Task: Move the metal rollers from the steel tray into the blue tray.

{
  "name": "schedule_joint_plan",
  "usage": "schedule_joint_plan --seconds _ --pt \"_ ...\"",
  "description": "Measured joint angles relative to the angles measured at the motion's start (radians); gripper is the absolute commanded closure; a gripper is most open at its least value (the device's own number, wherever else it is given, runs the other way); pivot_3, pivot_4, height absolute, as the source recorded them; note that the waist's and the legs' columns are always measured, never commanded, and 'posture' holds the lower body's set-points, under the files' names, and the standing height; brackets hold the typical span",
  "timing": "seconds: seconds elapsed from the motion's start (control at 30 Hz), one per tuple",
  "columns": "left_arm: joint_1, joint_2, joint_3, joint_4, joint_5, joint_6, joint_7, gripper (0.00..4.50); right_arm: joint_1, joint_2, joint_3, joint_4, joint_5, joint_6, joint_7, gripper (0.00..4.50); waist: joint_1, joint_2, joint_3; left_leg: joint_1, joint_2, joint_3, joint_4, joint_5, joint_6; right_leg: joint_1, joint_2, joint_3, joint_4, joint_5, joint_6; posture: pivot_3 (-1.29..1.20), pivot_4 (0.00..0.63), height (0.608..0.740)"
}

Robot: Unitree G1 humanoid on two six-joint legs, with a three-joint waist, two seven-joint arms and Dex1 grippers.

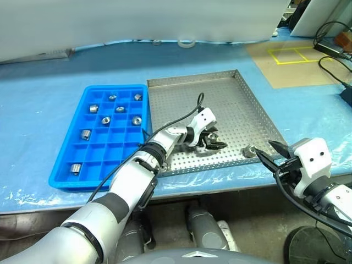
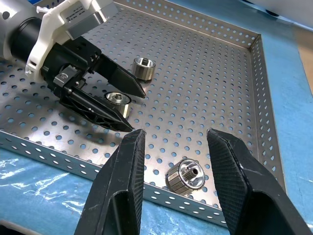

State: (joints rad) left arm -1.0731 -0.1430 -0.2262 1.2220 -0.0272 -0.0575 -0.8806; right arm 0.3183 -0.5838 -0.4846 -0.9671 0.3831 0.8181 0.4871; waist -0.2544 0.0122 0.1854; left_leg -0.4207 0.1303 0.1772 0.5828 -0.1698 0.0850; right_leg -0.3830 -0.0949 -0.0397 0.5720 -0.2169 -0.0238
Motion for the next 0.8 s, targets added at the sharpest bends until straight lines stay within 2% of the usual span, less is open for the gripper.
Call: schedule_joint_plan --seconds 0.2,0.3,0.4,0.47,0.57,0.8 --pt "0.0 0.001 0.001 0.012 0.025 0.0 -0.011 0.59 -0.012 -0.011 0.008 0.018 0.001 -0.001 0.0 2.48 -0.008 0.0 0.0 0.0 0.0 0.0 0.0 0.0 0.001 0.0 0.0 -0.001 0.0 0.0 0.0 -0.68 0.15 0.74" --pt "0.0 0.001 0.002 0.014 0.036 0.0 -0.004 1.19 -0.028 -0.019 0.009 0.027 0.004 -0.001 0.0 2.48 -0.009 0.0 0.0 0.0 0.0 -0.001 0.0 0.0 0.001 0.001 0.0 -0.002 0.0 0.0 0.0 -0.67 0.15 0.74" --pt "0.0 0.001 0.003 0.015 0.049 0.002 0.025 2.13 -0.031 -0.026 0.009 0.03 0.007 -0.001 0.0 2.48 -0.009 0.0 0.0 0.0 0.0 -0.001 0.001 0.0 0.001 0.001 -0.001 -0.002 0.0 0.0 0.0 -0.66 0.15 0.74" --pt "0.0 0.001 0.003 0.015 0.059 0.001 0.036 2.13 -0.037 -0.034 0.015 0.034 0.009 -0.001 0.0 2.48 -0.009 0.0 0.0 0.0 0.0 -0.001 0.001 0.0 0.001 0.001 -0.001 -0.002 0.0 0.0 0.0 -0.66 0.15 0.74" --pt "0.0 0.003 0.001 0.017 0.08 -0.001 0.042 2.72 -0.054 -0.038 0.026 0.039 0.009 -0.001 -0.002 2.48 -0.009 0.0 0.0 0.0 0.0 -0.001 0.001 0.0 0.001 0.001 -0.001 -0.003 0.0 0.0 0.0 -0.65 0.15 0.74" --pt "0.018 0.011 0.018 -0.012 0.08 -0.008 -0.012 2.78 -0.073 -0.039 0.039 0.049 0.011 -0.001 -0.003 2.48 -0.008 0.0 0.0 0.0 0.0 -0.001 0.0 0.0 0.001 0.001 -0.001 -0.003 0.0 0.0 0.0 -0.63 0.15 0.74"
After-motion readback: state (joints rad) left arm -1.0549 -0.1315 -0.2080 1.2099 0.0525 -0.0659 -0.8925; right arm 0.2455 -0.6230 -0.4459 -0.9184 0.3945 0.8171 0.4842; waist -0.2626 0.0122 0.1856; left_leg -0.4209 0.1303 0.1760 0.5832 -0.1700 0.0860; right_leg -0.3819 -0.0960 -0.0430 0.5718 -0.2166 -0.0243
